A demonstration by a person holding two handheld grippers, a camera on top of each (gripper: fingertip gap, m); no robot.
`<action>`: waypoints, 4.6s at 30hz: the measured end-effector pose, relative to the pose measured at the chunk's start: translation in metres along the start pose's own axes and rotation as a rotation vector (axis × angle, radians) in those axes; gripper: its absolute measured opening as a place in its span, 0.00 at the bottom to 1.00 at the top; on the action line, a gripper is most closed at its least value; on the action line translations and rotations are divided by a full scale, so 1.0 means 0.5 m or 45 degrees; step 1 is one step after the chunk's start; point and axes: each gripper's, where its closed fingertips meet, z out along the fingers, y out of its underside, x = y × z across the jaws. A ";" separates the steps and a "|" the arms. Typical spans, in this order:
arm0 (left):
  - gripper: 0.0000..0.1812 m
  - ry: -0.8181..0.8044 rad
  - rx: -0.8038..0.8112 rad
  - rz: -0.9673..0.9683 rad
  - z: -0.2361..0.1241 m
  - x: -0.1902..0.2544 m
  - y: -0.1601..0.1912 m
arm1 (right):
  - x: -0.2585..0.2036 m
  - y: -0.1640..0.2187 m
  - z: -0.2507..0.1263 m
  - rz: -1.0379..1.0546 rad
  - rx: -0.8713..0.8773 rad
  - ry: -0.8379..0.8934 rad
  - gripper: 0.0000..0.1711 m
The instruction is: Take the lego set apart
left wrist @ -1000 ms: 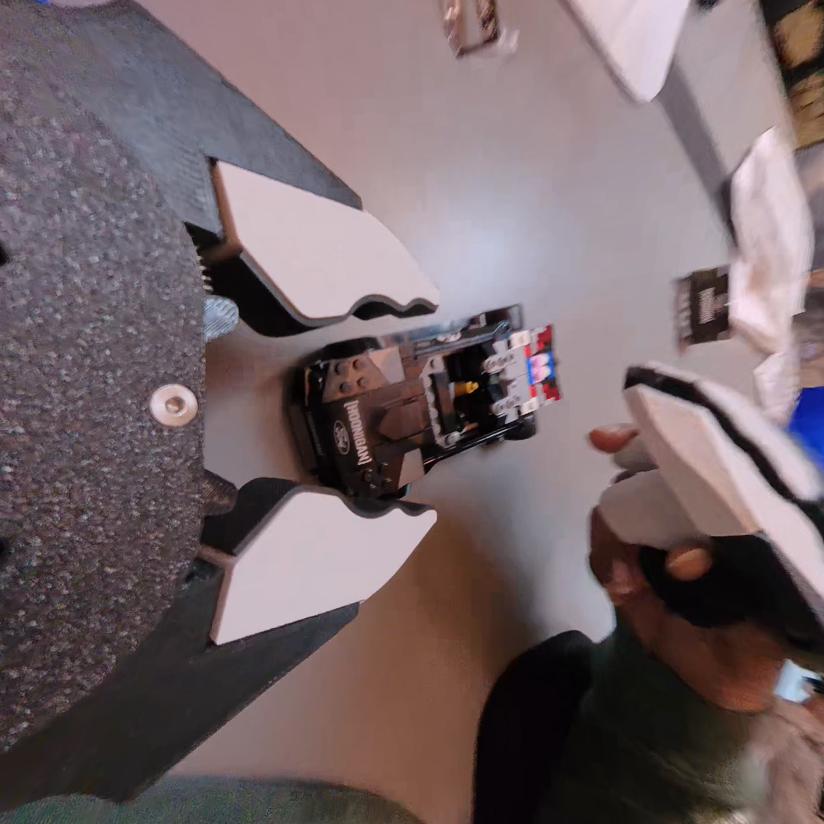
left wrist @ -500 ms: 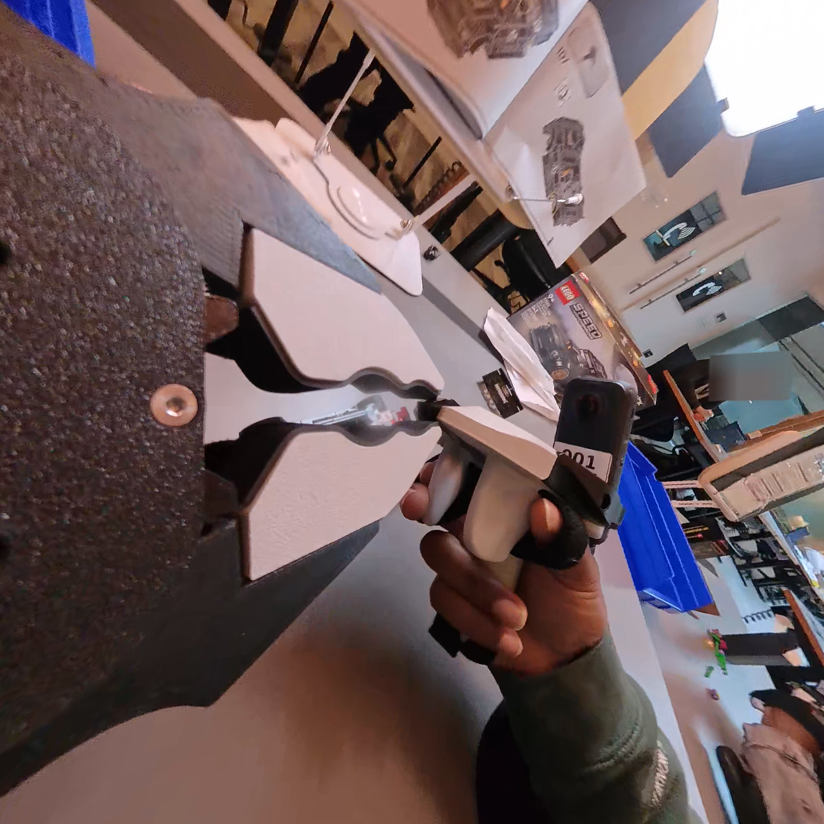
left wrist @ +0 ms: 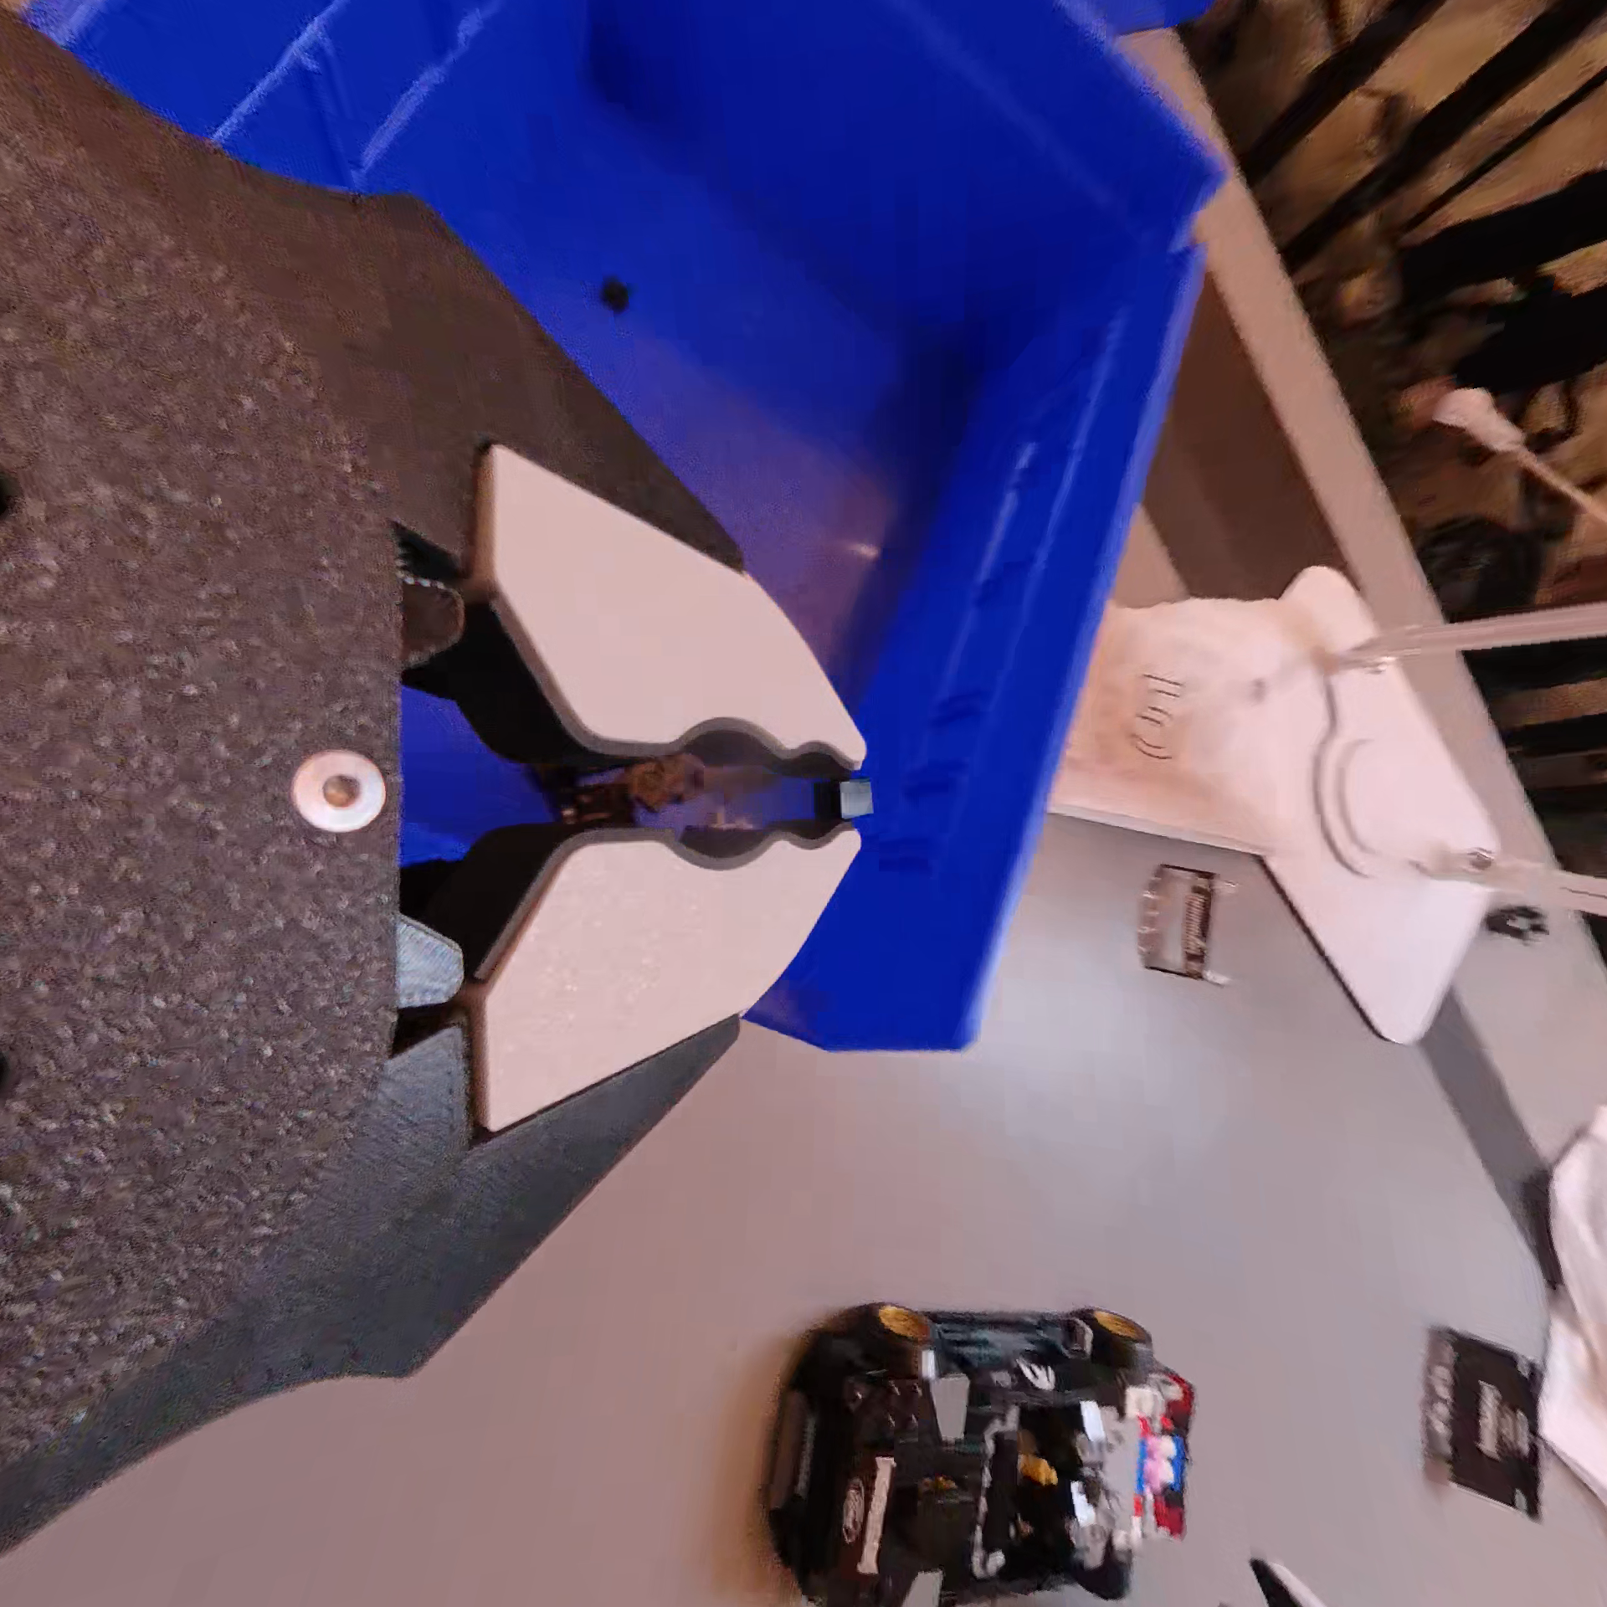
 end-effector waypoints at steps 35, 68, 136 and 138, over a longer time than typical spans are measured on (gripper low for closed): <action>0.29 0.596 0.161 0.341 0.055 0.358 0.037 | 0.015 0.007 0.025 -0.142 -0.053 0.195 0.13; 0.46 0.650 0.002 0.369 0.152 0.450 0.035 | -0.012 0.060 0.073 -0.197 -0.637 0.387 0.11; 0.49 0.615 0.025 0.338 0.145 0.455 0.033 | -0.026 0.048 0.017 -0.197 -0.218 0.309 0.09; 0.49 0.588 0.017 0.338 0.149 0.451 0.034 | -0.030 0.049 0.010 -0.242 -0.225 0.284 0.10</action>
